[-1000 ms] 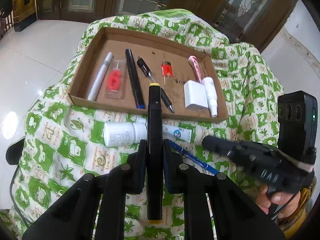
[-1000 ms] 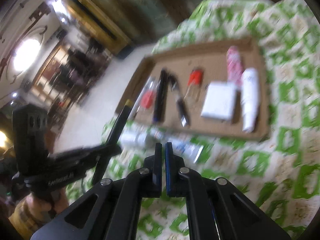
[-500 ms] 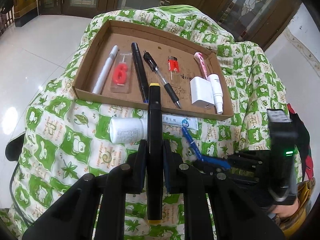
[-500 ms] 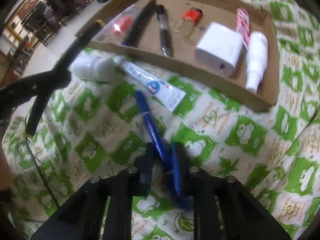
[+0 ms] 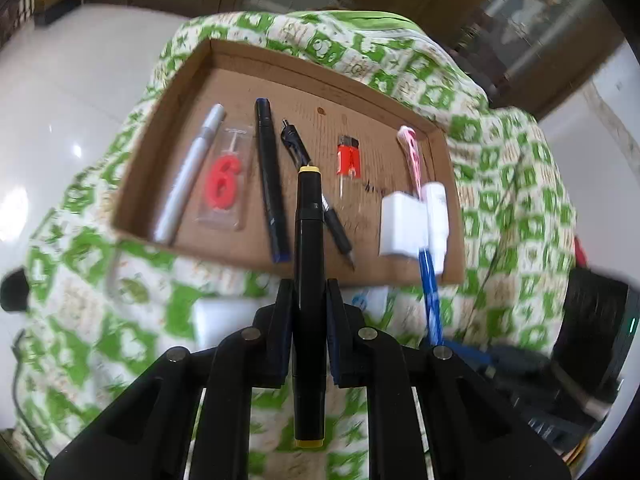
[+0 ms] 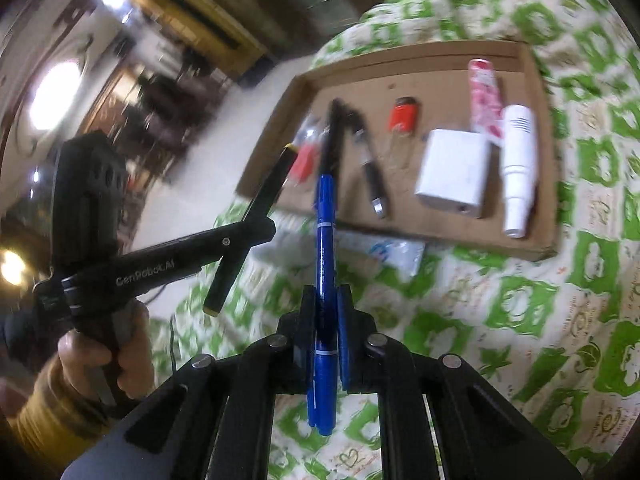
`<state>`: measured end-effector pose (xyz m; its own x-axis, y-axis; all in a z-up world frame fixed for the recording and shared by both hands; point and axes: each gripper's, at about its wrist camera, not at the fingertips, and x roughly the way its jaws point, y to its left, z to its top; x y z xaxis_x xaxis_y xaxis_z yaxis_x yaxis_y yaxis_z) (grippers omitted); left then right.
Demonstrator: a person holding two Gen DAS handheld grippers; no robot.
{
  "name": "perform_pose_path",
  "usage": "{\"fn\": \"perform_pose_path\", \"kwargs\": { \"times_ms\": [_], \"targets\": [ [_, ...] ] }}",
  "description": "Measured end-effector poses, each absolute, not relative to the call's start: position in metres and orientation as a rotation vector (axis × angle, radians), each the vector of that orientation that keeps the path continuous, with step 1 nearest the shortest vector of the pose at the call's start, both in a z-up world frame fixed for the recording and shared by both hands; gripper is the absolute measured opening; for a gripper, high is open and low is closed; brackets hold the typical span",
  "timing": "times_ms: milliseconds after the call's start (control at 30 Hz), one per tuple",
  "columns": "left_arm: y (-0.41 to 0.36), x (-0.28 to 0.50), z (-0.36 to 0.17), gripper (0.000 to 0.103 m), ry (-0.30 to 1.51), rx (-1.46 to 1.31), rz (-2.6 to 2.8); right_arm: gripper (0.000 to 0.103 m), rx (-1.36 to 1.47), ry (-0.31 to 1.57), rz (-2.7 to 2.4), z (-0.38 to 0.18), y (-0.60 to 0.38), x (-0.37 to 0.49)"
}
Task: Organize rigid objects
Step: 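Lower the black marker into the tray with the left gripper while the right places the blue pen inside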
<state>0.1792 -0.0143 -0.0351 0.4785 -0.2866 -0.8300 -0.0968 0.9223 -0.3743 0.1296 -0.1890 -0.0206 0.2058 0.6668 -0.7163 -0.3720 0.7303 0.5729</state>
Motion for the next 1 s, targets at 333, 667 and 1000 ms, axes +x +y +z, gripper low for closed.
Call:
{"fn": "perform_pose_path", "kwargs": {
  "times_ms": [333, 667, 1000],
  "targets": [
    [-0.011, 0.228, -0.060, 0.012, 1.185, -0.509, -0.026, 0.009, 0.339, 1.134, 0.733, -0.015, -0.200, 0.136],
    [-0.011, 0.264, -0.058, 0.012, 1.144, -0.361, 0.041, 0.009, 0.392, 1.096, 0.647, -0.008, -0.216, 0.170],
    [-0.014, 0.287, -0.059, 0.012, 1.103, -0.270, 0.035, 0.009, 0.480, 1.068, 0.560, -0.009, -0.208, 0.232]
  ]
}}
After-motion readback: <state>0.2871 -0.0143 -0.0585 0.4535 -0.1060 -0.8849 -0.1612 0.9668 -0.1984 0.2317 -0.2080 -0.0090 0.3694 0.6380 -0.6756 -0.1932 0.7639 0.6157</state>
